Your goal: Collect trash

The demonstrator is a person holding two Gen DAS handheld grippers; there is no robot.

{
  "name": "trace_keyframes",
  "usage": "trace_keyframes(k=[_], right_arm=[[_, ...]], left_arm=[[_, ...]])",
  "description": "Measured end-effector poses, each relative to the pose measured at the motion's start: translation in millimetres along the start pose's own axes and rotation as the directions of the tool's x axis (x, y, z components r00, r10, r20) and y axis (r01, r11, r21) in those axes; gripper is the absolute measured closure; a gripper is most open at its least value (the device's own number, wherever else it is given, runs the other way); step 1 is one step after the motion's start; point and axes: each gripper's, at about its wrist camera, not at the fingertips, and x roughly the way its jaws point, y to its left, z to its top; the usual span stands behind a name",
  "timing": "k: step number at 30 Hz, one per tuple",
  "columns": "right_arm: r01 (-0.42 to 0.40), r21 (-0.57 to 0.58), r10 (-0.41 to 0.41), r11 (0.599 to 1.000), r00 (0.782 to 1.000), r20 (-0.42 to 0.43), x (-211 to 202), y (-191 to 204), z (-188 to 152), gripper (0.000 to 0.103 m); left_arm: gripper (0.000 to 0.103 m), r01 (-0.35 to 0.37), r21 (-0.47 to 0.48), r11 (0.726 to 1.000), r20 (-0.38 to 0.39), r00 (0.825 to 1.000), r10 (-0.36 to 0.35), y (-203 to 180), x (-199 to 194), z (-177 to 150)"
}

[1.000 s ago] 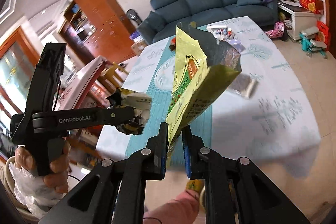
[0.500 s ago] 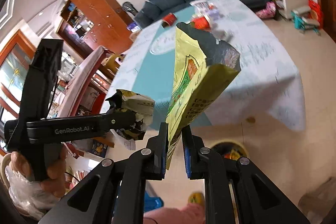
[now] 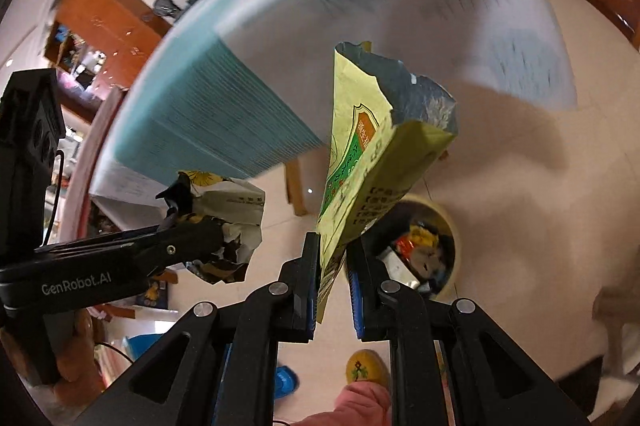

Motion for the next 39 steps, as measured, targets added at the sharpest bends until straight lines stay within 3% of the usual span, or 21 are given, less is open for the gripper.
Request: trace_keyframes(k=[3,20,25,28,39], right_arm=[[0.017,0.015,-0.017,1.000,1.000,-0.015,25,-23,-18,0.090],[0.065,-0.031,-0.068,0.997,0.993,-0.097,193,-99,-46,0.090],[0.086,-0.042,-0.090,0.995,0.989,-0.120,225,-109,-52,0.067],[0.109,-0.041,-0.113,0.993,0.986,-0.121,231,-112,-52,0.065],[0.132,-0.003,-0.132,0.991,0.986,-0.105,194,-104,-36,0.059]], left_arm=[[0.049,-0.002,0.007,1.000,-0.008,1.000,0.003,2,37,-4],[0.047,0.010,0.048,0.999,-0.019,1.000,-0.010,5,217,1],[0.044,-0.027,0.087,0.996,-0.056,0.998,0.032,5,257,-2],[0.024,-0.055,0.095,0.994,-0.076,0.995,0.062,9,272,-5],[0.021,-0.099,0.065,0.993,-0.022,0.995,0.101,18,248,-8]])
